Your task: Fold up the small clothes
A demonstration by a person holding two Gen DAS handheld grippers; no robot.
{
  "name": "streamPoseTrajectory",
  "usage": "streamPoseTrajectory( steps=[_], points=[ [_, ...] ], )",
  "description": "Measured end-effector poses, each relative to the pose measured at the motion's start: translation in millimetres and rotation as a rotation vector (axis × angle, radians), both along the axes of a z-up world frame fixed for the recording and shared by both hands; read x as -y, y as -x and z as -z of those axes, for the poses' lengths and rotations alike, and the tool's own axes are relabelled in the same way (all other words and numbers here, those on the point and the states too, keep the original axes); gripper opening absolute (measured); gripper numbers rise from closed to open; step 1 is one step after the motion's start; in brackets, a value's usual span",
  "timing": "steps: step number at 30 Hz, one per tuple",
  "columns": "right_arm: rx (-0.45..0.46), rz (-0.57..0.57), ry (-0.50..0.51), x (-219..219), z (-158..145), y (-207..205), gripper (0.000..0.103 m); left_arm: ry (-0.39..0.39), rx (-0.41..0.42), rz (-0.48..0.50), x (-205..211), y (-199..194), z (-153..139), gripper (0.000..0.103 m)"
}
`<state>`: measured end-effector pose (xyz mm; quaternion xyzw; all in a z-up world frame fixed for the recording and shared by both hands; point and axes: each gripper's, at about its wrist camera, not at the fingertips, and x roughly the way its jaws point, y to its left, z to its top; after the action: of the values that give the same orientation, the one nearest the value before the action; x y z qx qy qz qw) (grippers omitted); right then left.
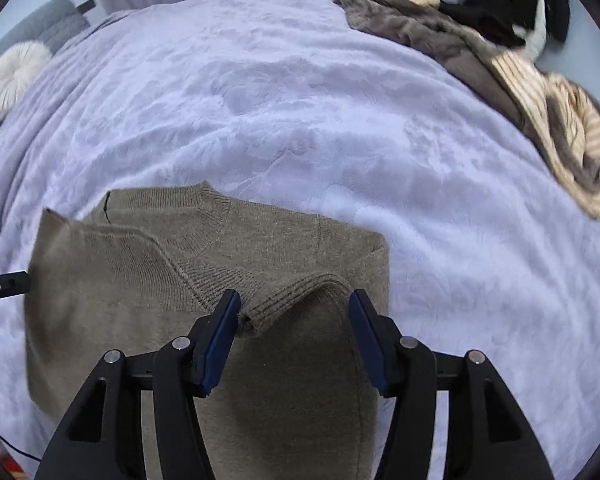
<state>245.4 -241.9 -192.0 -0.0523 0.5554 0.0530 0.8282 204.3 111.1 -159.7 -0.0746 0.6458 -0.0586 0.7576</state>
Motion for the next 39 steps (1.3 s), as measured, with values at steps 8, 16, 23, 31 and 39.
streamPoseTrajectory(
  steps=[8,16,23,31,39],
  points=[
    [0.155,0.077,-0.065,2,-37,5,0.063,-0.044,-0.002,0.038,22,-17,13,0.102],
    [-0.043,-0.085,-0.024,-21,37,-18,0.066,-0.107,-0.084,-0.016,14,-45,50,0.102],
    [-0.119,0.097,-0.069,7,63,-53,0.065,-0.134,-0.142,-0.12,-8,-54,66,0.102],
    [-0.063,-0.011,-0.051,-15,28,1,0.066,-0.162,-0.045,0.067,35,6,42,0.102],
    [-0.18,-0.065,0.058,-2,57,64,0.065,-0.277,-0.096,0.12,29,60,56,0.102]
  ],
)
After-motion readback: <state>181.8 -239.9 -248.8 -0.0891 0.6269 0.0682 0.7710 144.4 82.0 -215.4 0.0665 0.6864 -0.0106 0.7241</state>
